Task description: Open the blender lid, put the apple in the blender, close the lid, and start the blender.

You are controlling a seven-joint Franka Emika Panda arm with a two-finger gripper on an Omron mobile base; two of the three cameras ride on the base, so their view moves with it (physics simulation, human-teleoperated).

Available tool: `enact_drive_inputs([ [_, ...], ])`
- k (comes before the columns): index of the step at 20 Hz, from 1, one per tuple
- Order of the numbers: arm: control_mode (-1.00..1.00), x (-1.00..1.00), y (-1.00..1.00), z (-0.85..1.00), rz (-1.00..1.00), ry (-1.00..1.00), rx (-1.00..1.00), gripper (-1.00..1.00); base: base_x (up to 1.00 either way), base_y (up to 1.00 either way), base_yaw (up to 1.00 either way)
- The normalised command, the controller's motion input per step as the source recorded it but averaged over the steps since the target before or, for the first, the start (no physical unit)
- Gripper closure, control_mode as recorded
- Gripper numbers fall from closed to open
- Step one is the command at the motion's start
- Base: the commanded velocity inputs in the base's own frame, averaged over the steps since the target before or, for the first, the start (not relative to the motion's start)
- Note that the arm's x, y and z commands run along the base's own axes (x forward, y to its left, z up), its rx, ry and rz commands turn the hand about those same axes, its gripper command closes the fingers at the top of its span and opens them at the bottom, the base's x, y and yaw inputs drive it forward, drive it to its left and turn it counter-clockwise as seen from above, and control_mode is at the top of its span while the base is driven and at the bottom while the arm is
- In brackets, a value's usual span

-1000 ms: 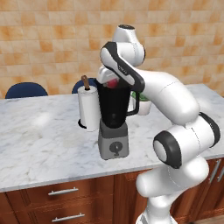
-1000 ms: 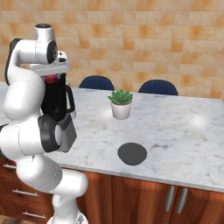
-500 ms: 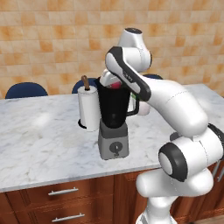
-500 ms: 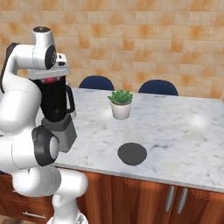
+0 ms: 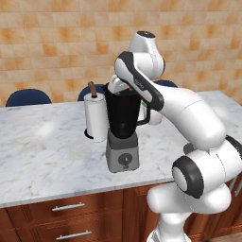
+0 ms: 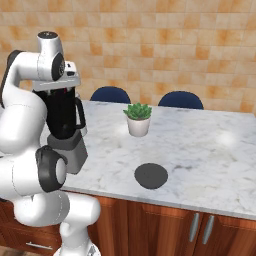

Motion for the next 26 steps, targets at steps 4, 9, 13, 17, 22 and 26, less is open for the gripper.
enact_drive_inputs([
  [4, -1.0, -0.03, 0.0, 0.02, 0.0, 0.01, 0.0, -1.0, 0.0, 0.0, 0.0],
  [9, -1.0, -0.34, 0.0, 0.52, 0.0, -0.03, 0.0, -1.0, 0.0, 0.0, 0.0],
  [13, -1.0, -0.71, -0.06, 0.49, 0.0, -0.12, 0.0, -1.0, 0.0, 0.0, 0.0],
  [17, -1.0, -0.98, -0.49, -0.12, -0.06, -0.13, 0.03, -1.0, 0.0, 0.0, 0.0],
  [22, -1.0, -0.76, -0.96, -0.27, -0.09, -0.12, 0.04, -1.0, 0.0, 0.0, 0.0],
  [26, -1.0, -0.53, -1.0, -0.48, -0.12, -0.08, 0.05, -1.0, 0.0, 0.0, 0.0],
])
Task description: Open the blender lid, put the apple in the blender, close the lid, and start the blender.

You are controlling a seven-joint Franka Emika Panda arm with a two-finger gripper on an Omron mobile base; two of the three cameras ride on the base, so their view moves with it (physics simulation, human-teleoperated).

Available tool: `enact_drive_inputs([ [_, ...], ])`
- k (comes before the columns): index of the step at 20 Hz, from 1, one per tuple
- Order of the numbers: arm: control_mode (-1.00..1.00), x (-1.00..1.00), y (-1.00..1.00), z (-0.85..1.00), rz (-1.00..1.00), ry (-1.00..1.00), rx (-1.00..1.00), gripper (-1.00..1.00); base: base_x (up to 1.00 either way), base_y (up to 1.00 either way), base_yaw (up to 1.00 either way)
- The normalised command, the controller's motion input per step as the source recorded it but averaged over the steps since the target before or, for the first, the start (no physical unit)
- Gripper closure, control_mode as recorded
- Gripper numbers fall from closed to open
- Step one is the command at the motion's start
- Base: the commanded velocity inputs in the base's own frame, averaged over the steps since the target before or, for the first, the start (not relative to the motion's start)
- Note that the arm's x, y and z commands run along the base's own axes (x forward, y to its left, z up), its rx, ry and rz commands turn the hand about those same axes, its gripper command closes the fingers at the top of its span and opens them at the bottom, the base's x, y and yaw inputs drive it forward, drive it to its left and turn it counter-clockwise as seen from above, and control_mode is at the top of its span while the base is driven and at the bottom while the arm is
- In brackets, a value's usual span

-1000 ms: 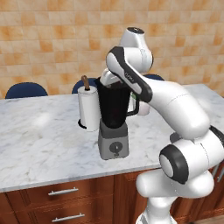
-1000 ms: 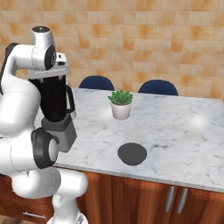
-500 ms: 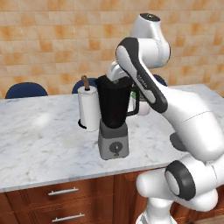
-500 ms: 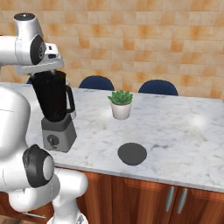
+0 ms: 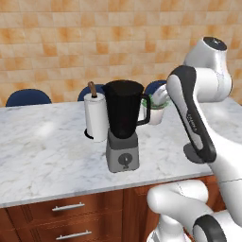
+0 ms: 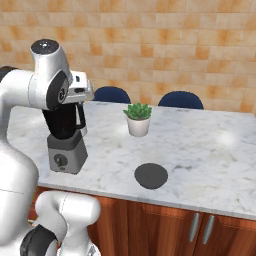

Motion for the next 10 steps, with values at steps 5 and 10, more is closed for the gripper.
enact_drive_inputs([
  [5, -1.0, -0.13, -1.0, -0.76, -0.21, 0.05, 0.09, -1.0, 0.0, 0.0, 0.0],
  [10, -1.0, -0.01, -0.98, -0.59, -0.21, 0.13, 0.05, -1.0, 0.0, 0.0, 0.0],
])
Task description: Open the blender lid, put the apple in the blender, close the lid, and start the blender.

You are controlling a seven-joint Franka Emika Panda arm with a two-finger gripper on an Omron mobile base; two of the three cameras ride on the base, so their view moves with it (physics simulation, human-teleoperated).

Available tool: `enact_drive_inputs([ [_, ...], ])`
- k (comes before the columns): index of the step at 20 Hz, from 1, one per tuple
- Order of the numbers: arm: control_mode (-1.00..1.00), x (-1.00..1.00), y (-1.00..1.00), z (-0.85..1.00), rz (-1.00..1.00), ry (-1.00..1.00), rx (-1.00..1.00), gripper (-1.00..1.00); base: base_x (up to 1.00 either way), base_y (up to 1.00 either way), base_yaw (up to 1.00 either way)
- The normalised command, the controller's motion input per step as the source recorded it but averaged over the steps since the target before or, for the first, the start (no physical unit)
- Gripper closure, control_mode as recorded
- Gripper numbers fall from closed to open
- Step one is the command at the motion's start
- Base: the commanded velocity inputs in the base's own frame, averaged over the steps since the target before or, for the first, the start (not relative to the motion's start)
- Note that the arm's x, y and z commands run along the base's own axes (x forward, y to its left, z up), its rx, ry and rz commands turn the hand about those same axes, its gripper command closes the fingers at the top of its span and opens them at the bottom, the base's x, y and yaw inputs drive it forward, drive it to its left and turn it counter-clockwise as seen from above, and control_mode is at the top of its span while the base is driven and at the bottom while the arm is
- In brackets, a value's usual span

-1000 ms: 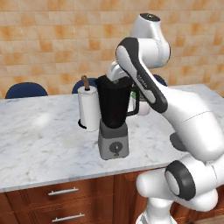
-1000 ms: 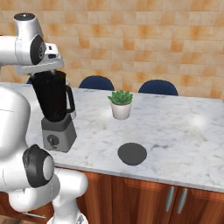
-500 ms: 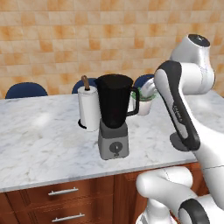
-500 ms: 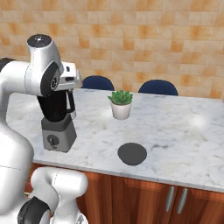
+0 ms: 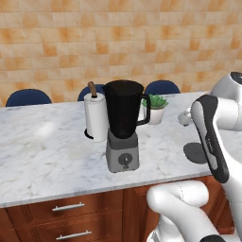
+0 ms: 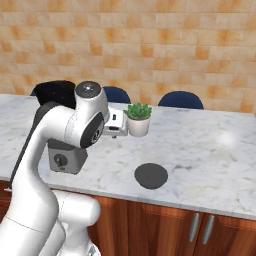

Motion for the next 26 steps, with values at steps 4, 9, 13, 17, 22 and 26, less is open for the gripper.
enact_drive_inputs([
  [4, -1.0, 0.05, -0.91, -0.65, -0.12, 0.04, 0.0, -1.0, 0.0, 0.0, 0.0],
  [9, -1.0, 0.0, -0.49, -0.69, -0.27, 0.15, 0.0, -1.0, 0.0, 0.0, 0.0],
  [13, -1.0, 0.06, -0.5, -0.69, -0.22, 0.18, 0.0, -1.0, 0.0, 0.0, 0.0],
  [17, -1.0, 0.23, -0.53, -0.48, -0.13, 0.08, 0.08, -1.0, 0.0, 0.0, 0.0],
  [22, -1.0, 0.44, -0.22, -0.44, -0.01, 0.03, 0.02, -1.0, 0.0, 0.0, 0.0],
  [26, -1.0, 0.43, -0.13, -0.39, 0.0, 0.04, 0.0, -1.0, 0.0, 0.0, 0.0],
])
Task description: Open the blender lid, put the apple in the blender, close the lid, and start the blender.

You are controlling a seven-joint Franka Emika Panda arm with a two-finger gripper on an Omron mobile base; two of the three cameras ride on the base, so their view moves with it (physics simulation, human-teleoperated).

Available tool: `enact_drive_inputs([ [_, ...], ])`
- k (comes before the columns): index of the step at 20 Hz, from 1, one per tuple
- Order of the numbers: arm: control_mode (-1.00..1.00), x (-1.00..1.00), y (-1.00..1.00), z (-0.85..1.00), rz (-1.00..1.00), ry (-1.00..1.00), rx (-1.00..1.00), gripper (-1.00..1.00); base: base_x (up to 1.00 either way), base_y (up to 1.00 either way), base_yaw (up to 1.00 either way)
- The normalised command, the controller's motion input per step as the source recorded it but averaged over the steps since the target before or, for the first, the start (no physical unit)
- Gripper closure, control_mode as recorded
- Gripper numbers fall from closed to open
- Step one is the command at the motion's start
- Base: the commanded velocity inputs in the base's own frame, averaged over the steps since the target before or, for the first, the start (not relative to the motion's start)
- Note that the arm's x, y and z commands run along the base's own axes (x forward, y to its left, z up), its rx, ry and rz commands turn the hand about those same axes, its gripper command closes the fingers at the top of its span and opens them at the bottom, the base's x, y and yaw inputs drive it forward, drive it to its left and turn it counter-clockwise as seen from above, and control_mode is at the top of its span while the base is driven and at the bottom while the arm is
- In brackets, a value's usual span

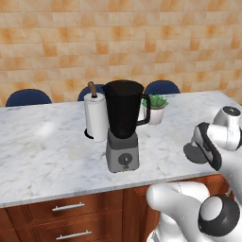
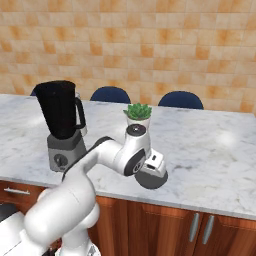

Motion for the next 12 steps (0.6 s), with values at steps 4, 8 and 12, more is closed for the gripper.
enact_drive_inputs([
  [4, -1.0, 0.41, -0.11, -0.31, 0.0, 0.05, 0.0, -1.0, 0.0, 0.0, 0.0],
  [8, -1.0, 0.37, -0.14, -0.33, 0.0, 0.04, 0.01, -1.0, 0.0, 0.0, 0.0],
  [12, -1.0, 0.09, -0.04, -0.33, 0.0, 0.0, 0.01, -1.0, 0.0, 0.0, 0.0],
])
